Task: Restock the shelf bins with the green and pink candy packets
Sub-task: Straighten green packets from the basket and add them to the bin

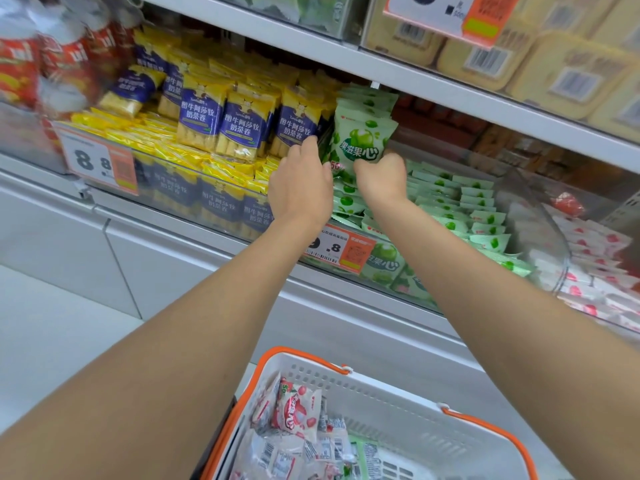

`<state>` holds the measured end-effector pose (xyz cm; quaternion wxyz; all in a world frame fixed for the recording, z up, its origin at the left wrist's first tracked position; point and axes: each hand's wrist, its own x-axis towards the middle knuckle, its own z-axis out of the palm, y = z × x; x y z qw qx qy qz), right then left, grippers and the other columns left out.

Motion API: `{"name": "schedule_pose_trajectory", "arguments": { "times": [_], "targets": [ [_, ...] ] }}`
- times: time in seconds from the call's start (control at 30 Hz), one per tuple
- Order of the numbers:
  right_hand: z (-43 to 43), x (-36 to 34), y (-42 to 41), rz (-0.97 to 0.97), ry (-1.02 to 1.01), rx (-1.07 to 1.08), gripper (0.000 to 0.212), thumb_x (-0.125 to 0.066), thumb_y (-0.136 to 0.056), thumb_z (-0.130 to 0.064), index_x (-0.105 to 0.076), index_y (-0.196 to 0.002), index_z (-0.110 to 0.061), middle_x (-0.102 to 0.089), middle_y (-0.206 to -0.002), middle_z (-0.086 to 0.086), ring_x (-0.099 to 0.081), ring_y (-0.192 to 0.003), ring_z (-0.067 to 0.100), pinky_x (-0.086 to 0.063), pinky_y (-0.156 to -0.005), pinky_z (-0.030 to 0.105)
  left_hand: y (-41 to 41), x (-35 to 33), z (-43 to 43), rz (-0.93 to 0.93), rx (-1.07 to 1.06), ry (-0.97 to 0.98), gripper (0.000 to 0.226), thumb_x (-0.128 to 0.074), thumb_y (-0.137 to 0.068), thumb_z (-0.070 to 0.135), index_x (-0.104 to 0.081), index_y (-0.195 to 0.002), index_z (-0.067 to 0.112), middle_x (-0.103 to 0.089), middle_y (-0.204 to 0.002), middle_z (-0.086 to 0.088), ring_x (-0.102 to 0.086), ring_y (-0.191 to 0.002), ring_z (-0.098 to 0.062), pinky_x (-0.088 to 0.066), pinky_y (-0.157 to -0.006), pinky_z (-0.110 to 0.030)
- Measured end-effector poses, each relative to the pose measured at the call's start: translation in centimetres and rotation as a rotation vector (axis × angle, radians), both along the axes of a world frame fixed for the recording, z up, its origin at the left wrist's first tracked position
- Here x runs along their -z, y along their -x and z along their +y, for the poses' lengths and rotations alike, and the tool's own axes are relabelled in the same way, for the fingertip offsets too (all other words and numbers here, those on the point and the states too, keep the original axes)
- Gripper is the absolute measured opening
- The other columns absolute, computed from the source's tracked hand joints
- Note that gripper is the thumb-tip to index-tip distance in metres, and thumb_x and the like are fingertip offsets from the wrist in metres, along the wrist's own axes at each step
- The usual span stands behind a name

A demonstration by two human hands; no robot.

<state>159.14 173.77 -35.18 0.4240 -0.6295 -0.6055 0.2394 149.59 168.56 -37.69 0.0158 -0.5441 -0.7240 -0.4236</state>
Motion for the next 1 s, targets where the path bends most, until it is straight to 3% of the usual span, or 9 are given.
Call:
{"name": "schedule_pose_trajectory", "arguments": {
  "times": [0.13,0.27,0.43,0.5,0.57,0.67,0.77,0.9,1.0],
  "targets": [
    [-0.8,-0.4,-0.9,-0.006,0.000,-0.026,0.007,-0.060,-0.086,-0.015,-0.058,-0.091,-0.011,-0.066,-0.099,0.012,-0.064,-0.094,0.029,-0.047,-0.069,0.031,-0.1,0.1,0.1,-0.007,0.014,-0.002,0.048,-0.048,-0.101,0.031,-0.037,-0.145,0.016,-0.053,-0.134,-0.007,-0.054,-0.117,-0.025,-0.046,-0.088,-0.037],
    [-2.1,-1.2,-2.5,-0.114,0.035,0.007,0.042,-0.057,-0.092,-0.014,-0.051,-0.127,0.008,-0.061,-0.121,0.020,-0.063,-0.103,0.033,-0.051,-0.085,0.042,-0.5,0.4,-0.6,0.067,-0.071,-0.079,0.047,-0.054,-0.097,0.026,-0.042,-0.142,0.017,-0.048,-0.139,-0.005,-0.043,-0.127,-0.023,-0.037,-0.100,-0.036],
    [-4.7,-0.7,-5.4,-0.277,-0.099,-0.037,0.046,-0.054,-0.089,-0.010,-0.050,-0.134,-0.002,-0.054,-0.129,0.013,-0.052,-0.117,0.026,-0.042,-0.098,0.033,-3.3,0.3,-3.7,0.083,-0.092,-0.253,0.022,-0.060,-0.085,0.016,-0.055,-0.107,0.017,-0.057,-0.104,-0.001,-0.052,-0.099,-0.024,-0.040,-0.081,-0.035],
    [-6.6,0.3,-7.1,-0.311,-0.278,-0.110,0.042,-0.055,-0.086,-0.006,-0.058,-0.128,-0.009,-0.059,-0.115,0.006,-0.054,-0.106,0.021,-0.044,-0.094,0.033,-5.2,0.3,-5.5,-0.009,0.045,-0.234,0.014,-0.058,-0.087,0.014,-0.051,-0.099,0.016,-0.055,-0.093,-0.001,-0.053,-0.086,-0.024,-0.040,-0.070,-0.037],
    [-8.9,1.6,-9.1,-0.341,-0.437,-0.193,0.031,-0.055,-0.083,-0.002,-0.067,-0.110,-0.010,-0.061,-0.098,0.002,-0.054,-0.089,0.017,-0.045,-0.082,0.030,-7.3,0.8,-7.4,-0.161,0.161,-0.131,0.009,-0.055,-0.090,0.017,-0.047,-0.093,0.018,-0.055,-0.082,0.002,-0.053,-0.076,-0.025,-0.038,-0.062,-0.039],
    [-12.4,5.1,-12.5,-0.333,-0.465,-0.251,0.021,-0.056,-0.078,-0.001,-0.068,-0.092,-0.010,-0.059,-0.086,-0.001,-0.048,-0.075,0.010,-0.038,-0.067,0.025,-9.3,3.4,-10.3,-0.308,0.257,0.090,0.015,-0.056,-0.087,0.017,-0.045,-0.079,0.023,-0.052,-0.066,0.004,-0.054,-0.072,-0.030,-0.042,-0.064,-0.040],
    [-16.1,10.7,-15.8,-0.337,-0.222,-0.274,0.022,-0.056,-0.079,-0.001,-0.070,-0.093,-0.011,-0.060,-0.085,0.000,-0.053,-0.075,0.016,-0.041,-0.068,0.029,-10.5,7.9,-13.6,-0.307,0.330,0.372,0.025,-0.058,-0.084,0.013,-0.042,-0.067,0.022,-0.050,-0.062,0.005,-0.058,-0.076,-0.033,-0.046,-0.068,-0.040],
    [-21.1,21.7,-21.7,-0.264,0.522,-0.390,0.020,-0.057,-0.088,-0.004,-0.073,-0.093,-0.015,-0.067,-0.085,0.001,-0.059,-0.077,0.016,-0.047,-0.072,0.028,-11.2,15.4,-17.5,-0.152,0.464,0.837,0.019,-0.059,-0.090,0.018,-0.059,-0.071,0.013,-0.062,-0.081,0.002,-0.064,-0.090,-0.030,-0.051,-0.079,-0.035],
    [-25.2,29.0,-26.6,-0.248,0.923,-0.313,0.018,-0.057,-0.091,-0.007,-0.071,-0.103,-0.006,-0.066,-0.092,0.011,-0.055,-0.072,0.016,-0.049,-0.075,0.031,-11.2,20.1,-19.5,-0.039,0.558,1.093,0.030,-0.051,-0.097,0.020,-0.055,-0.069,0.010,-0.062,-0.084,-0.013,-0.063,-0.089,-0.032,-0.050,-0.080,-0.035]
  ]
}}
